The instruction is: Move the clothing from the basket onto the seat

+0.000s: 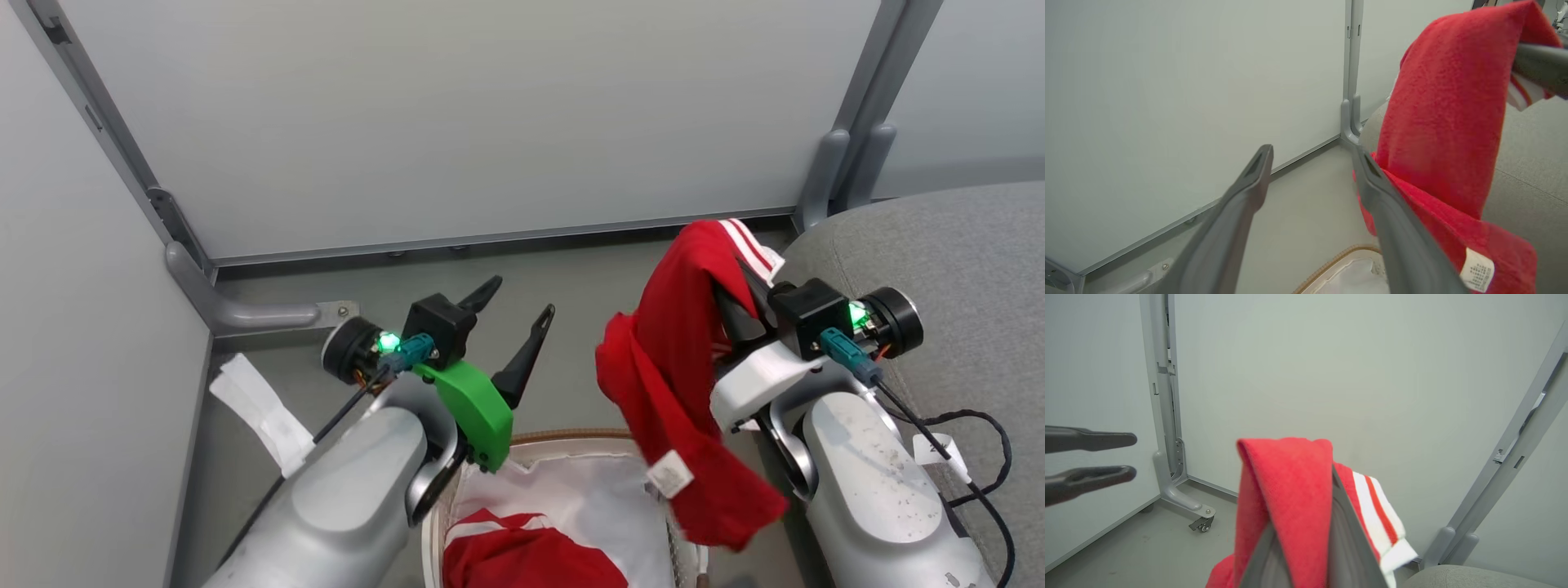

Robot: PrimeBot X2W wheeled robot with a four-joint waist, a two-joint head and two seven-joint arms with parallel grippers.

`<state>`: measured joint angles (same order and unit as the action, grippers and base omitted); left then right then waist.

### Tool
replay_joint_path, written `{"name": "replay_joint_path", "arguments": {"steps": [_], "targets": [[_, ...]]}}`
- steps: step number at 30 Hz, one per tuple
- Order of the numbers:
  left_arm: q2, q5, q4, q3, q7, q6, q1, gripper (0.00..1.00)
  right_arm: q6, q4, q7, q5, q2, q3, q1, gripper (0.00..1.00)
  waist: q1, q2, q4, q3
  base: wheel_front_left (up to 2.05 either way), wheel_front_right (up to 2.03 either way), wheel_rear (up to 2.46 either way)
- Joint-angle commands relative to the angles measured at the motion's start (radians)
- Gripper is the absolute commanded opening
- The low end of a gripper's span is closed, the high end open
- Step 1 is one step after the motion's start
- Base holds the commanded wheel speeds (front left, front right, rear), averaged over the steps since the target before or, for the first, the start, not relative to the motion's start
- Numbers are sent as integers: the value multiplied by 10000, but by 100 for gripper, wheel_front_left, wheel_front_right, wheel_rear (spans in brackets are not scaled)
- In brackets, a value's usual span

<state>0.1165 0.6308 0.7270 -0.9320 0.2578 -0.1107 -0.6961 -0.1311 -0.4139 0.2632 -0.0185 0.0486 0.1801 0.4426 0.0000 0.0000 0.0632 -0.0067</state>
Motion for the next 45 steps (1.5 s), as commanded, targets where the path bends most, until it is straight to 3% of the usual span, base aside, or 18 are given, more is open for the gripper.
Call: {"name": "replay_joint_path", "arguments": {"steps": [1, 20, 30, 36, 45], "targets": [[-78, 136, 34, 98, 91, -23, 313, 100, 7, 94, 25, -69, 35, -93, 97, 0, 0, 0, -18, 13, 0, 0, 0], [-506, -1903, -2125, 3106, 67, -126, 3462, 100, 7, 628, 26, -452, 35, -1024, -295, 0, 0, 0, -301, 99, 0, 0, 0], [-625, -2501, -2412, 3691, 68, -196, 4360, 100, 7, 663, 26, -422, 35, -1253, -543, 0, 0, 0, -623, 142, 0, 0, 0], [-658, -2630, -2654, 3716, 66, -214, 4474, 100, 7, 829, 25, -672, 40, -1560, -669, 0, 0, 0, -1134, 237, 0, 0, 0], [-650, -2654, -3189, 3653, 67, -216, 4337, 100, 8, 1460, 25, -935, 35, -2016, -640, 0, 0, 0, -2623, 848, 0, 0, 0]]}}
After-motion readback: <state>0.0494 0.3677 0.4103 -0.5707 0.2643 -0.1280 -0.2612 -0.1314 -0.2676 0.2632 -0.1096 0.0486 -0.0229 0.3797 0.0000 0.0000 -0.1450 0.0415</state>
